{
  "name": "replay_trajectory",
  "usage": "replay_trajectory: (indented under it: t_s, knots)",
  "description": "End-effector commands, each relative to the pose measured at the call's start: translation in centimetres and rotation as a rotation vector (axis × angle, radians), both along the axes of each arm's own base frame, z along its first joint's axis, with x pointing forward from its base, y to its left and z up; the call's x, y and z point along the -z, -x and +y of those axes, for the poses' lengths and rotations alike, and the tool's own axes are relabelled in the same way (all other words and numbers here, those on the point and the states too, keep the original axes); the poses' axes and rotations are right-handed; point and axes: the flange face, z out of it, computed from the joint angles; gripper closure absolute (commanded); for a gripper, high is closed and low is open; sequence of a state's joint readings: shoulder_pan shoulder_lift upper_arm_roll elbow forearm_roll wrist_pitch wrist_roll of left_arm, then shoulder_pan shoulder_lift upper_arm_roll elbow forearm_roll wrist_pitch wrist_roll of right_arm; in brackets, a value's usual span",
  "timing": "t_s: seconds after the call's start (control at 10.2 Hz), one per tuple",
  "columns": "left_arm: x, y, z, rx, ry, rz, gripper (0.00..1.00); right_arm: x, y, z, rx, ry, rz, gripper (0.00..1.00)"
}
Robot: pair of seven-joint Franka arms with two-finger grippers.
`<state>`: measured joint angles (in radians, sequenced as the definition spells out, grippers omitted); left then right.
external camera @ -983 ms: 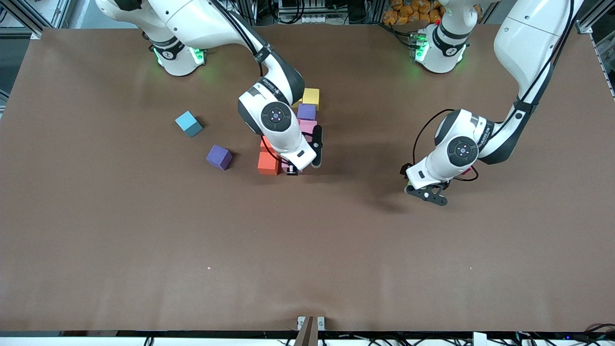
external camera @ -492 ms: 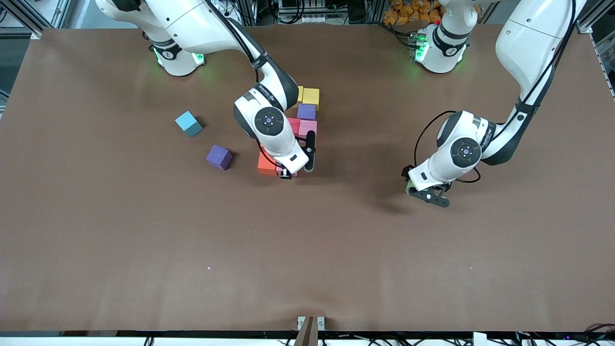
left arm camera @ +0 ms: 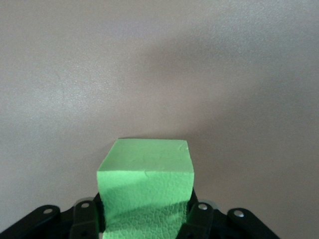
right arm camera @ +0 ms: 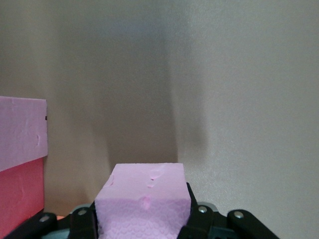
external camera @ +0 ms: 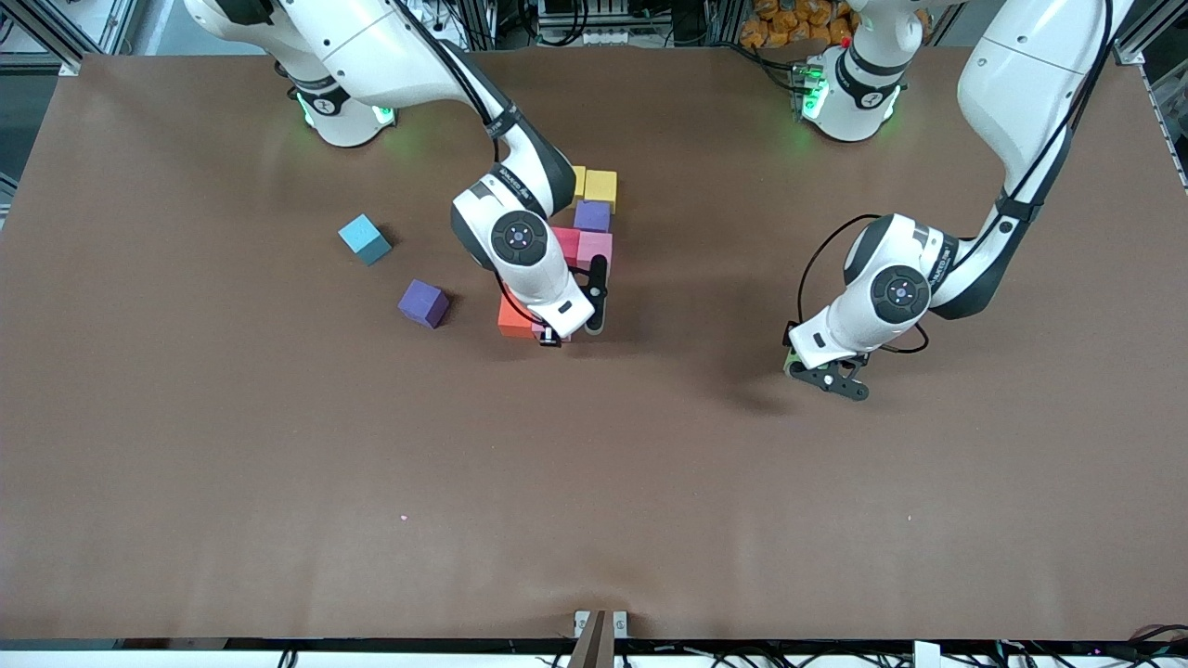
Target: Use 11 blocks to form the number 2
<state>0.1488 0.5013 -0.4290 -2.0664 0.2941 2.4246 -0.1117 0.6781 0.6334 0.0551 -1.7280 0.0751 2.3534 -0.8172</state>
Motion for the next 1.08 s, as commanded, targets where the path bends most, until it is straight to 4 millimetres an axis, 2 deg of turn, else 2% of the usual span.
replay_trajectory:
  t_s: [0.0,0.2,0.39,0.69,0.79,0.89,0.98]
  knots:
    - [-0.5,-0.3,-0.2,-0.067,-0.009,-0.026,0.73,0.5,0.0,-0.3,-0.007,-0.005,-0.006,0.47]
    - [-1.4,-0.6,-1.0,-0.158,-0.009,-0.044,0.72,0.6,-0.2,-0.5,-0.006,-0.006,-0.010,0.47]
    - [-2.6,-1.2,-2.5,-0.261,0.003,-0.068,0.72,1.5,0.3,-1.0,-0.006,-0.003,-0.007,0.46]
    - [-3.7,-1.0,-4.9,-0.390,0.020,-0.071,0.64,1.8,0.4,-1.0,-0.008,-0.007,-0.012,0.42]
    - [-3.9,-0.7,-5.7,-0.437,0.026,-0.069,0.64,1.7,0.4,-1.0,-0.006,-0.008,-0.014,0.31]
    - [-4.2,-0.5,-6.3,-0.475,0.028,-0.069,0.64,1.7,0.4,-1.0,-0.006,-0.008,-0.014,0.11]
    - [-4.5,-0.3,-6.8,-0.517,0.029,-0.071,0.63,1.7,0.4,-0.9,-0.008,-0.009,-0.015,0.00]
